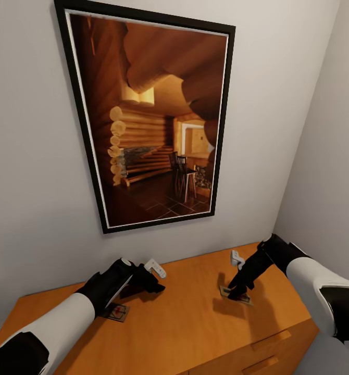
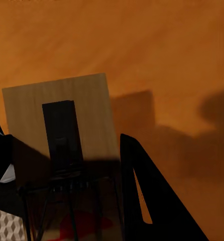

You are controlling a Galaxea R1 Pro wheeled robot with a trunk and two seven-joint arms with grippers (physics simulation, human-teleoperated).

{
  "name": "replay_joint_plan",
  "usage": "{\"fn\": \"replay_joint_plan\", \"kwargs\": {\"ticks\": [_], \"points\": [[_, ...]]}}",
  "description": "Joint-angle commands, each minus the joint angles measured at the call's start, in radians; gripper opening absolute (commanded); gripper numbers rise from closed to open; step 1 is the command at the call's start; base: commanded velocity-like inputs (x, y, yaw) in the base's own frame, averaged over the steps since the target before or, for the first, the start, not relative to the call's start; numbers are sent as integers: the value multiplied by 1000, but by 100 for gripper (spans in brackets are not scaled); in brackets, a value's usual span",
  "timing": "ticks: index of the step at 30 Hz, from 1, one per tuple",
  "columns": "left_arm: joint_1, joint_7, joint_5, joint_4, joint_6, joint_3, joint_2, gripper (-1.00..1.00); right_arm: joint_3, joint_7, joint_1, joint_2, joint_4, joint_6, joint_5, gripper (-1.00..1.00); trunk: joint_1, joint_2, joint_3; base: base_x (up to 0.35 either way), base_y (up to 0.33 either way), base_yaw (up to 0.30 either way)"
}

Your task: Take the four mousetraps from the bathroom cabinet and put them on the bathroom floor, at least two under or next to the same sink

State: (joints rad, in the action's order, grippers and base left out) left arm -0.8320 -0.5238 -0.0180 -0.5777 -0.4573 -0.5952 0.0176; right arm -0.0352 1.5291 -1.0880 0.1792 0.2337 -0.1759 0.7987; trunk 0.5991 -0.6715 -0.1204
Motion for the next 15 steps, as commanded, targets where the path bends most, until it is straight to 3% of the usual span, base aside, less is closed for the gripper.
{"fn": "replay_joint_plan", "kwargs": {"ticks": [1,15], "points": [[-1,-2,-2,-2,-4,-4,1,100,-3,6,-1,0,3,-17,0,-100,0,-2,-2,0,0,0],[-1,-2,-2,-2,-4,-5,1,100,-4,7,-1,-13,4,-16,-1,-100,0,-2,-2,0,0,0]]}}
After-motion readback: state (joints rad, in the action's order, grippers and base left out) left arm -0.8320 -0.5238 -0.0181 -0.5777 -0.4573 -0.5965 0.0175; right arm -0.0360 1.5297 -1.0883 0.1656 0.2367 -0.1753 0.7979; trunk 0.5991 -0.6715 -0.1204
